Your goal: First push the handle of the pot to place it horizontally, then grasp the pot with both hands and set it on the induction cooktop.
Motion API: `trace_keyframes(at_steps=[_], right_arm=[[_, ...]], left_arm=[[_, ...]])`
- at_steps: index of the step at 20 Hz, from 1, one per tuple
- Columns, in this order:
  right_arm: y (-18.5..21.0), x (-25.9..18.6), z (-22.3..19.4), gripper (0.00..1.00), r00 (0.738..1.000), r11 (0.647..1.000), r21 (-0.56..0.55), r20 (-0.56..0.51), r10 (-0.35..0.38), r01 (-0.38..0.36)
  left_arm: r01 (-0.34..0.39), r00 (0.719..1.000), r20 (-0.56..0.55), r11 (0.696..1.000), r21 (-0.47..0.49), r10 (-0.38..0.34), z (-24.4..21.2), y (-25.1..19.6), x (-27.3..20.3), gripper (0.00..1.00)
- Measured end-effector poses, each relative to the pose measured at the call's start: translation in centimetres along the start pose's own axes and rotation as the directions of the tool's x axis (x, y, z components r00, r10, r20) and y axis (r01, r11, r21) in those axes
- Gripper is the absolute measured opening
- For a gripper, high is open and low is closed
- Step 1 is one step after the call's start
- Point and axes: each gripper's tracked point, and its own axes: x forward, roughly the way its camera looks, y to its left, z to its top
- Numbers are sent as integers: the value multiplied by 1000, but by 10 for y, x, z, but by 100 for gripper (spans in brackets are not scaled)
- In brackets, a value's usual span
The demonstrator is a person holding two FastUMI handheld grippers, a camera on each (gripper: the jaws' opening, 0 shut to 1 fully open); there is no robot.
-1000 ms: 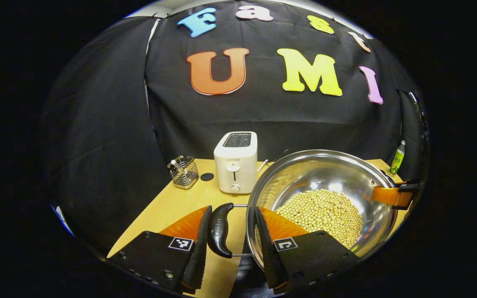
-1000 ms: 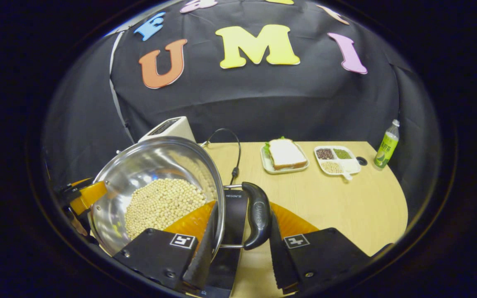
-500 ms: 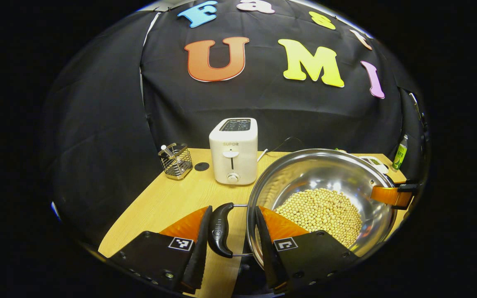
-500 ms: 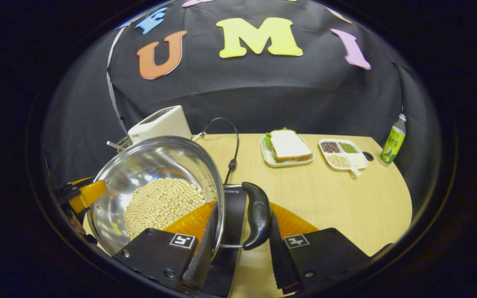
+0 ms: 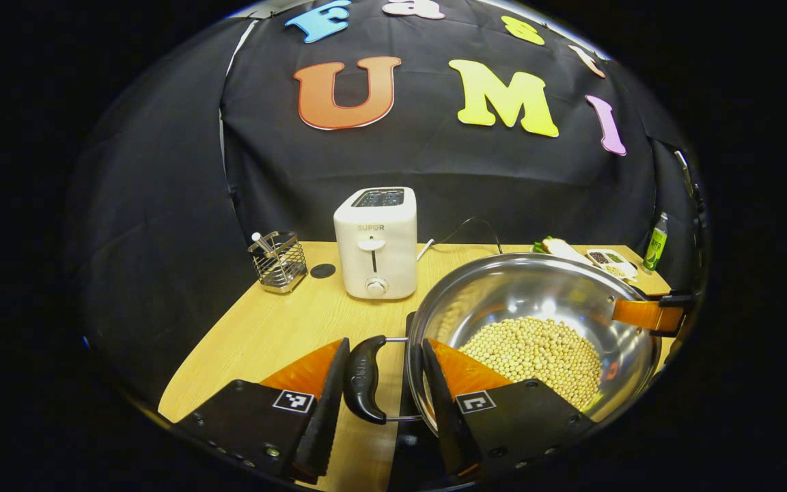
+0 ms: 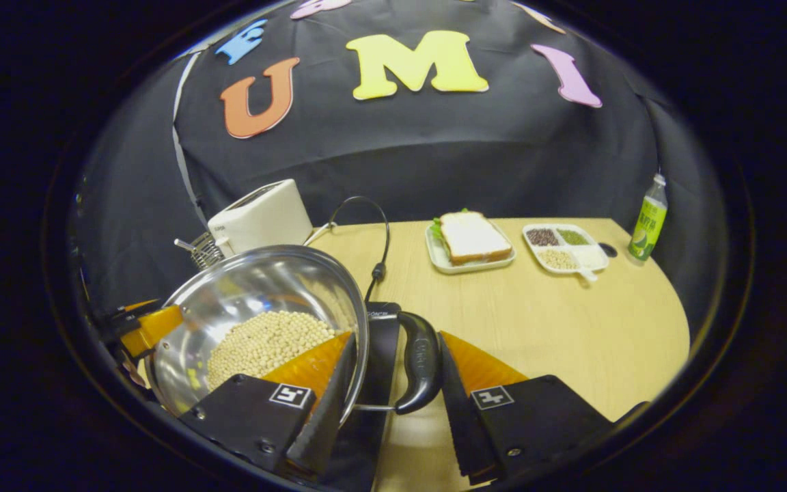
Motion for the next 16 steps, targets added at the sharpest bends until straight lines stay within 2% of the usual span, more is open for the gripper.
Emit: trace_keyframes(at_steps=[2,3,4,5,6,7,9,11,12,16], right_arm=[[-1,-7,0,77,998,996,-78,43,-39,42],[0,-12,0,76,997,993,-104,55,-50,55],[3,-17,-1,84,997,993,-111,63,-44,51],[5,-23,-2,80,997,993,-108,67,-38,45],[6,-30,-3,81,997,995,-97,74,-29,36],[4,-36,-4,86,997,997,-77,76,-22,28],[1,-49,-8,86,997,999,-36,79,-18,20],[-1,-67,-10,91,996,1000,-8,86,0,0],[-4,-77,-9,94,995,1000,0,98,1,-1],[-26,-122,-9,95,987,999,0,157,-39,39]], left_arm=[[-30,998,57,999,-17,31,13,6,-2,63],[-55,995,83,998,-30,57,17,11,-4,69],[-71,993,97,997,-40,74,19,15,-10,74],[-74,992,102,996,-51,79,20,16,-18,76],[-78,991,107,995,-59,84,22,17,-26,89],[-88,989,115,994,-65,95,24,19,-35,92],[-117,981,146,990,-76,127,30,23,-53,94],[-125,975,171,988,-94,139,34,24,-73,95],[-119,972,191,988,-100,136,38,22,-87,95],[-79,962,250,988,-132,110,48,6,-140,95]])
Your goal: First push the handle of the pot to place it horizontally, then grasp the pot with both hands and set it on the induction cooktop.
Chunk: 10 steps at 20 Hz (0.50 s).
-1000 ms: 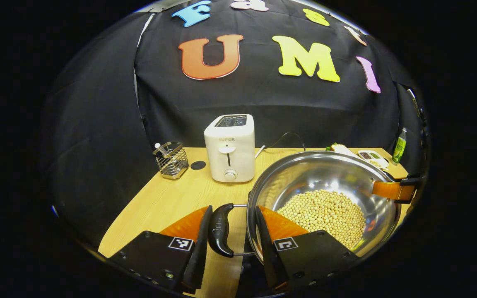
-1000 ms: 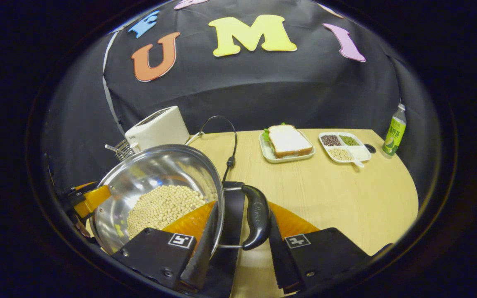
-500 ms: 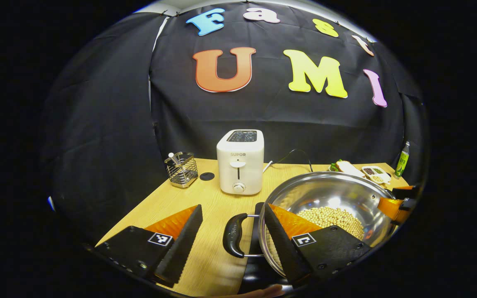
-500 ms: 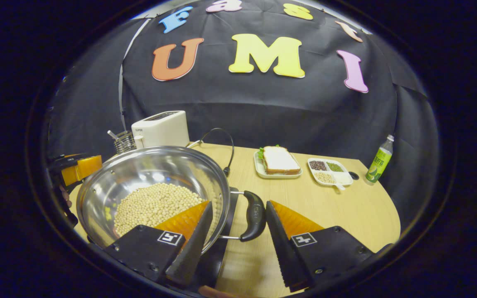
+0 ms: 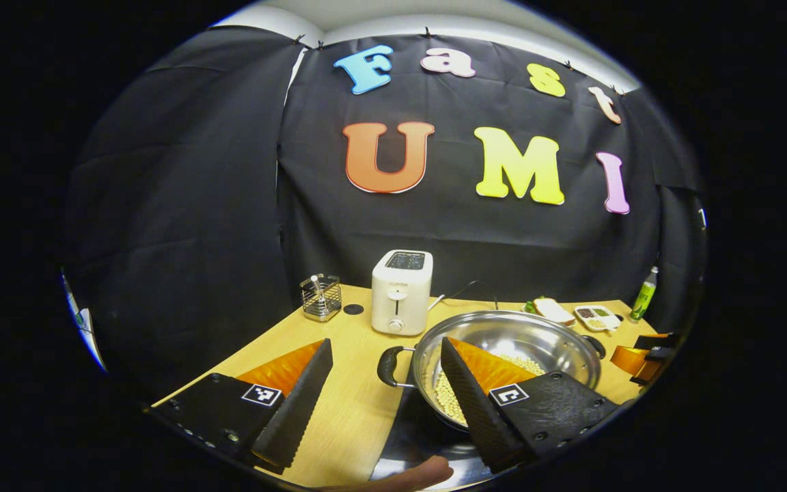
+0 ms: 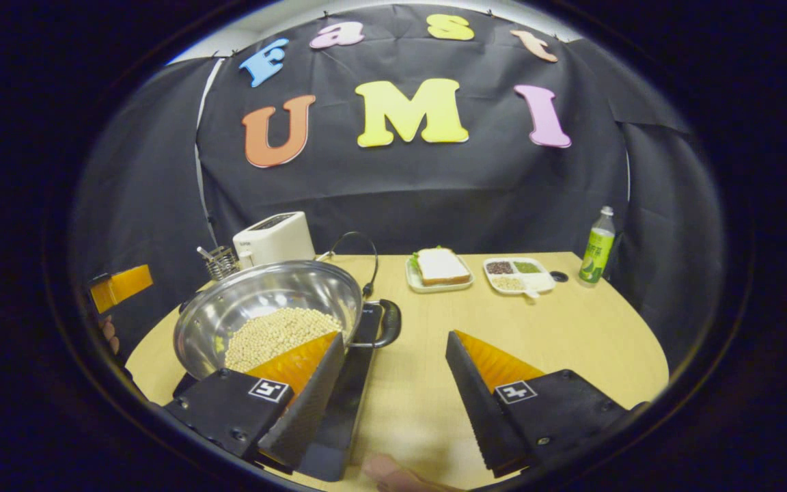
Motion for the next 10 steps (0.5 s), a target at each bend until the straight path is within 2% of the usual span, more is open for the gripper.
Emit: trace_keyframes(at_steps=[3,8,10], right_arm=[[-22,-38,4,96,998,999,-35,46,-37,39],[-66,-118,22,97,985,995,24,145,-96,94],[-89,-152,36,96,970,990,22,196,-144,142]], left_arm=[[11,998,57,1000,-18,-10,21,-11,-29,95],[16,997,79,1000,25,-18,41,-33,-75,95],[37,992,116,999,33,-41,54,-46,-97,95]])
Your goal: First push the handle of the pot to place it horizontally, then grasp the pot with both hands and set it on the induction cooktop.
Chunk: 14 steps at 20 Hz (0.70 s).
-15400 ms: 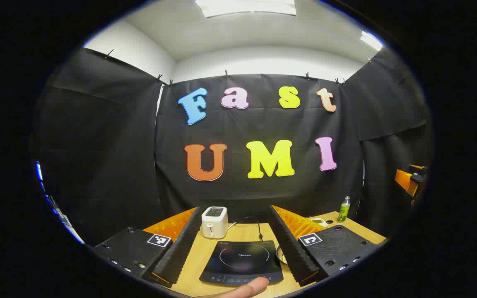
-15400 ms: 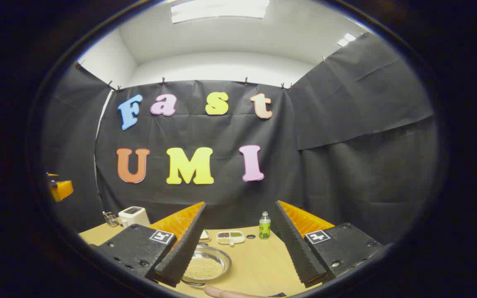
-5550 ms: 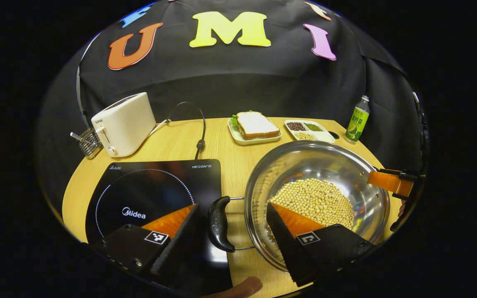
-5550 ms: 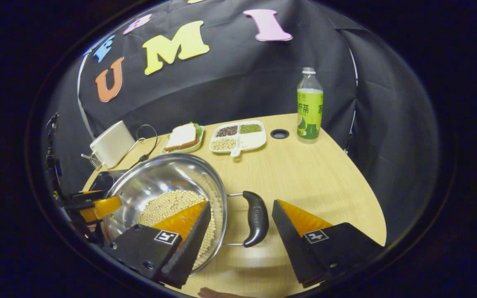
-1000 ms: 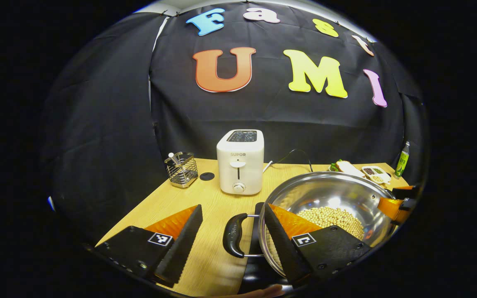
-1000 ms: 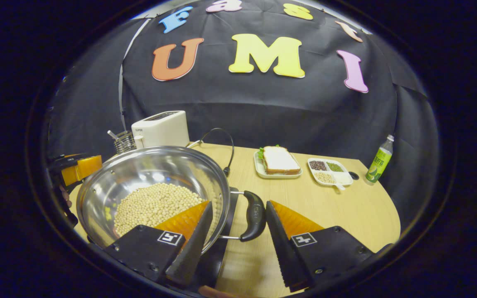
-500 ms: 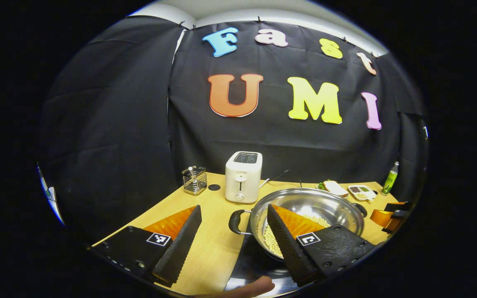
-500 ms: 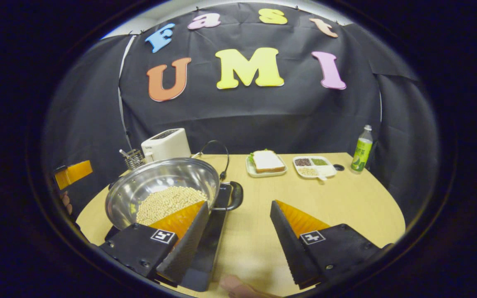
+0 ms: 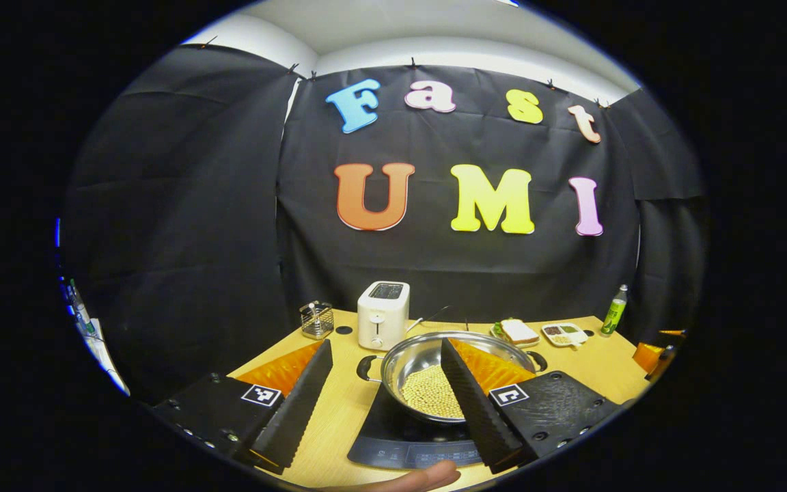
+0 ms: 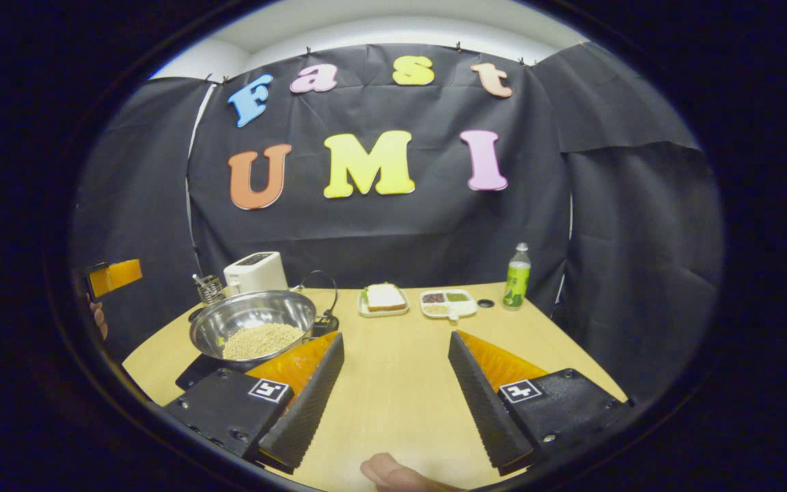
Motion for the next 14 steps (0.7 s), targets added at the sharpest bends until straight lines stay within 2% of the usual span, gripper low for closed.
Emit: trace_keyframes(at_steps=[2,4,7,12,14], right_arm=[[-25,-28,19,97,997,999,-18,55,-49,50],[-39,-57,35,99,993,998,-19,97,-62,64],[-63,-94,57,98,985,997,17,151,-82,80],[-88,-136,77,98,979,993,90,185,-89,73],[-92,-150,79,97,979,994,83,185,-85,70]], left_arm=[[-14,999,38,1000,-9,14,16,-5,-23,95],[-23,994,107,1000,2,23,36,-11,-41,95],[-25,993,115,1000,18,23,46,-24,-72,94],[65,987,145,998,18,-67,67,-63,-121,94],[92,977,190,996,17,-94,77,-74,-137,94]])
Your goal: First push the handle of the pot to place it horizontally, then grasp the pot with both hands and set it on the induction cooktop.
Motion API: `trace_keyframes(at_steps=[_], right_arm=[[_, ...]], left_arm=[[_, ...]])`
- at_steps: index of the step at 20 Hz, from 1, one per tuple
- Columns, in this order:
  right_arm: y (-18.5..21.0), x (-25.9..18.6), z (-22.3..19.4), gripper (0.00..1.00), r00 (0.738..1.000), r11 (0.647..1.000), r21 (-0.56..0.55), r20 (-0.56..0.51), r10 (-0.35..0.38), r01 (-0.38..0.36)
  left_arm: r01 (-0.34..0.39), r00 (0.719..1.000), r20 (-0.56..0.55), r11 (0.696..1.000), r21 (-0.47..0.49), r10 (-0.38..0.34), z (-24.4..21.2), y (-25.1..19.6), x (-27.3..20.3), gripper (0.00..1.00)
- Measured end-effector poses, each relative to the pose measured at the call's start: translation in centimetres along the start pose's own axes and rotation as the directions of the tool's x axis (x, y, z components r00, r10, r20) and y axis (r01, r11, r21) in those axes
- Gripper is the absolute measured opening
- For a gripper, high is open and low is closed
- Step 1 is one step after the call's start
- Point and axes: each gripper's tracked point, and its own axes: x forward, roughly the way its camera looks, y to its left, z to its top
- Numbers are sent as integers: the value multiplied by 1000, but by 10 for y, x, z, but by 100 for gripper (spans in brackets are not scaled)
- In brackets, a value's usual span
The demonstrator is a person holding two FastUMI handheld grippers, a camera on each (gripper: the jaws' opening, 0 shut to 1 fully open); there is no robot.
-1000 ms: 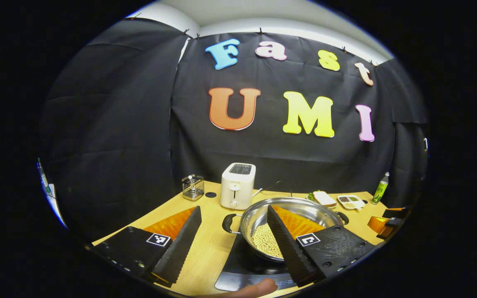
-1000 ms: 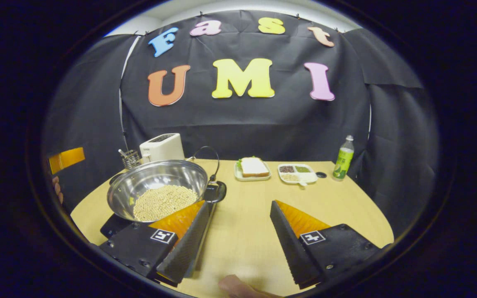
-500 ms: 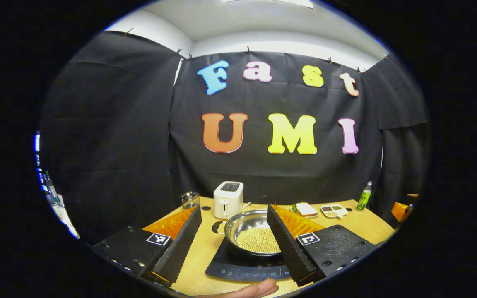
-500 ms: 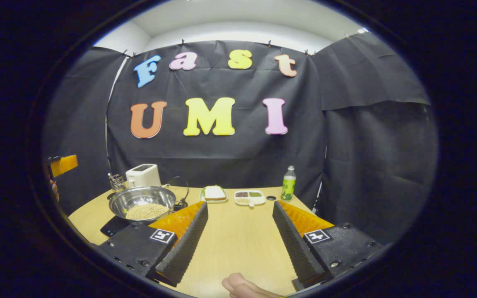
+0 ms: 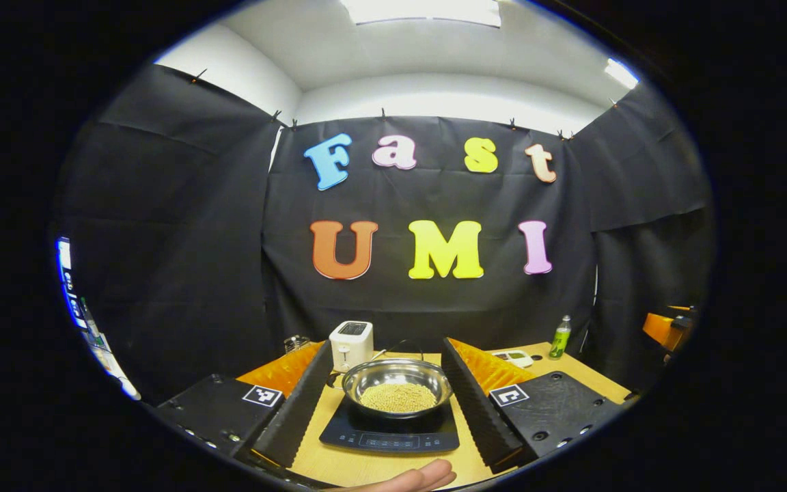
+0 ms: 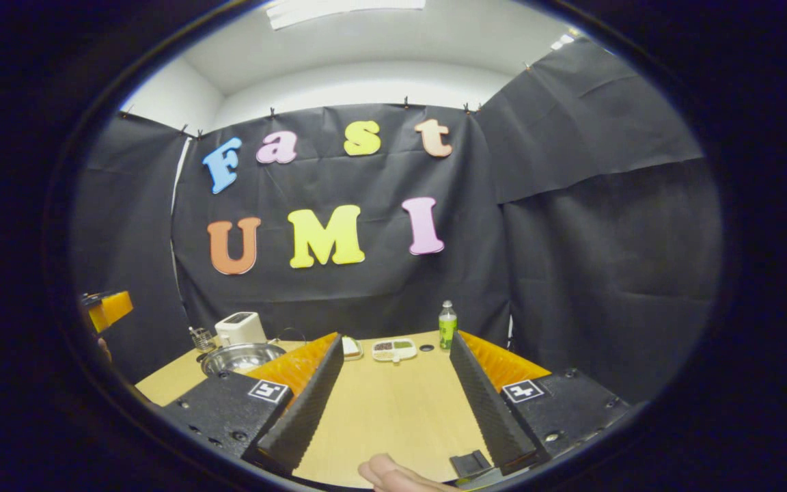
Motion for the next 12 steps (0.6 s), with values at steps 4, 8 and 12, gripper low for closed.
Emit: trace_keyframes(at_steps=[4,8,12], right_arm=[[-12,-18,12,99,999,1000,-26,33,-15,16],[-13,-34,20,99,998,999,-36,61,-5,8],[-9,-42,23,97,997,999,-36,72,15,-12]], left_arm=[[45,999,9,999,-2,-45,-2,-20,-21,94],[57,998,6,998,29,-58,-5,-28,-30,94],[75,997,11,997,22,-75,-2,-34,-35,94]])
